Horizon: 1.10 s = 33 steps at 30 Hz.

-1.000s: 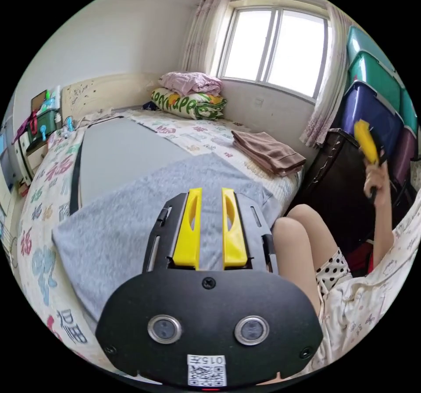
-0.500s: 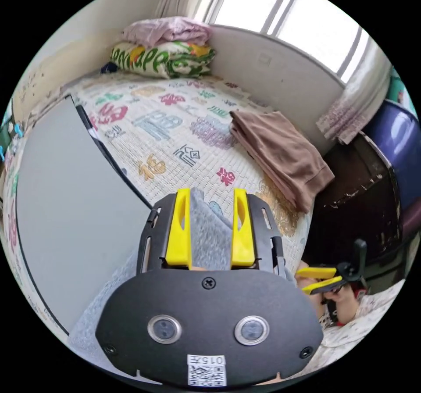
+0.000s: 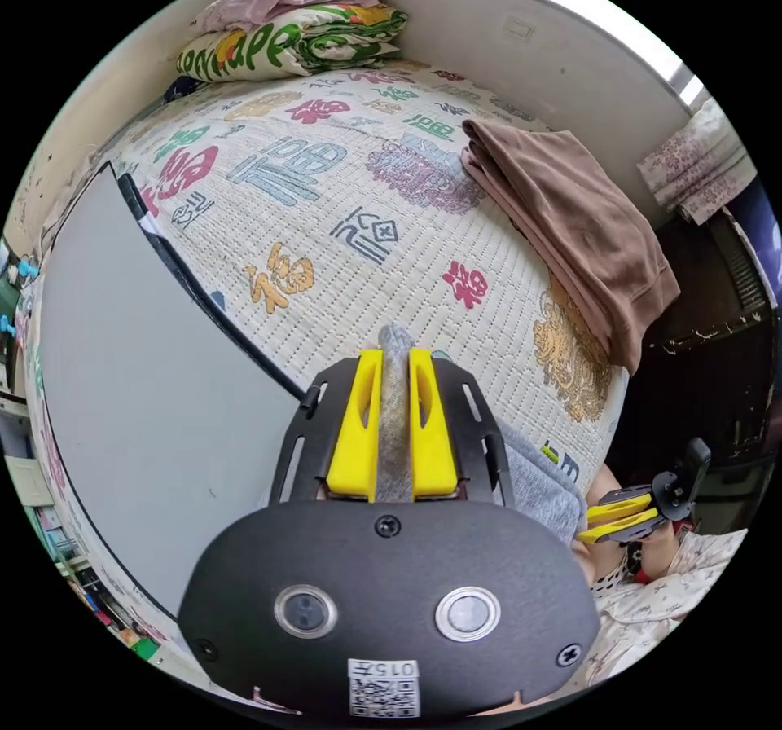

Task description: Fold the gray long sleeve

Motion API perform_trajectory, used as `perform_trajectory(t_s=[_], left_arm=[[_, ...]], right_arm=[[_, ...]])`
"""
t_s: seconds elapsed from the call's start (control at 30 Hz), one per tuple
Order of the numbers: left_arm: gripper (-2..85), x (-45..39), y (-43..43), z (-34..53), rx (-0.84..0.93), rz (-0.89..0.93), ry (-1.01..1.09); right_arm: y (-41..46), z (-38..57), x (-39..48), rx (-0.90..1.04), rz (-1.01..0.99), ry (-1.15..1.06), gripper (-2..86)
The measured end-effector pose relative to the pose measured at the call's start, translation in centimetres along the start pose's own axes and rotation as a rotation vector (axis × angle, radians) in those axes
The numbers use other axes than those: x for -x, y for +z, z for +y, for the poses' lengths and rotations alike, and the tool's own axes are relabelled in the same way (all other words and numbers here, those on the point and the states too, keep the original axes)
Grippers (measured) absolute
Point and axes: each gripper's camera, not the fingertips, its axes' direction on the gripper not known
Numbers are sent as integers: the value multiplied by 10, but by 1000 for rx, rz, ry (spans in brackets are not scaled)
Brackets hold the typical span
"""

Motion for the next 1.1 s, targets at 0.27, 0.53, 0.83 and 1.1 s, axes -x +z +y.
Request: perform_trajectory(t_s=[0.27,0.53,0.83,1.1], left_arm=[[23,-15,-69,17,-159,-70,4],[21,6,-172,93,-519,103,-32],[26,125,-221,431,-789,183,-123],[49,202,-58,678,-551,-5,-549]], right_arm=[[-67,13,-60,-191,74,-44,10],[-171,30,-68,-473,162,-247,5],[-72,116,-25,-125,-222,-805,4],[163,183,-95,315,-139,-891,10]])
